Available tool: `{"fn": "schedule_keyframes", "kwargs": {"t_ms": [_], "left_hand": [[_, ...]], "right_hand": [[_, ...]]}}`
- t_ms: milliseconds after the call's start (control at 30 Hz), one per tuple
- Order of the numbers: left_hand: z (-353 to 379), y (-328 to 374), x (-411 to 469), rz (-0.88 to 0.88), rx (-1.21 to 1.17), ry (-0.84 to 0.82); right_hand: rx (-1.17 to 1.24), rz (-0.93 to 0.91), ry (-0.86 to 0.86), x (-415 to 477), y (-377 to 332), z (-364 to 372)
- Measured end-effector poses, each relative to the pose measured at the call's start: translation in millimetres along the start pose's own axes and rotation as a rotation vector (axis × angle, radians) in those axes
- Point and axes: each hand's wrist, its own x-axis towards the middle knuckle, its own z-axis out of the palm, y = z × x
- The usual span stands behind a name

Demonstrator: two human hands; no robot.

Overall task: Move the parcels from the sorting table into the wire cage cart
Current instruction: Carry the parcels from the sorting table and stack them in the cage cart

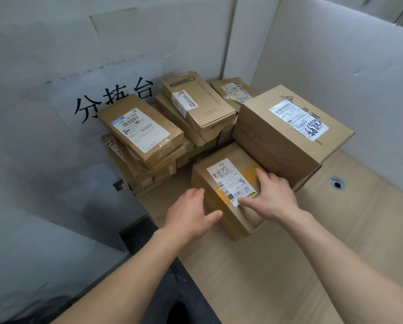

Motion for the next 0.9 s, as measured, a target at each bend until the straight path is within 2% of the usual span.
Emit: {"fn": "schedule_keyframes", "kwargs": {"t_ms": [267,367,467,633,900], "left_hand": [[12.9,9.1,-3.2,-0.003,-0.086,0.015],[17.3,6.1,-6.4,-0.026,-0.123,0.037],[23.0,-0.9,-9.2,-0.068,-0.166,0.048],[35.8,2.2,-23.7,-0.106,-0.251,0.06],[59.1,11.1,-70.2,-0.134,-0.276,0.118]], "right_hand": [[0.111,0.054,-0.021,5.0,2.0,-5.3],[0.124,0.057,-0.076,-7.1,7.6,6.5],[0.278,0.078,-0.138,-23.9,14.8,23.5],[0.55,0.121,-0.138,-44.6,21.7,43.3],[0.521,0.076,-0.189,-91.5,53.0,65.9]]}}
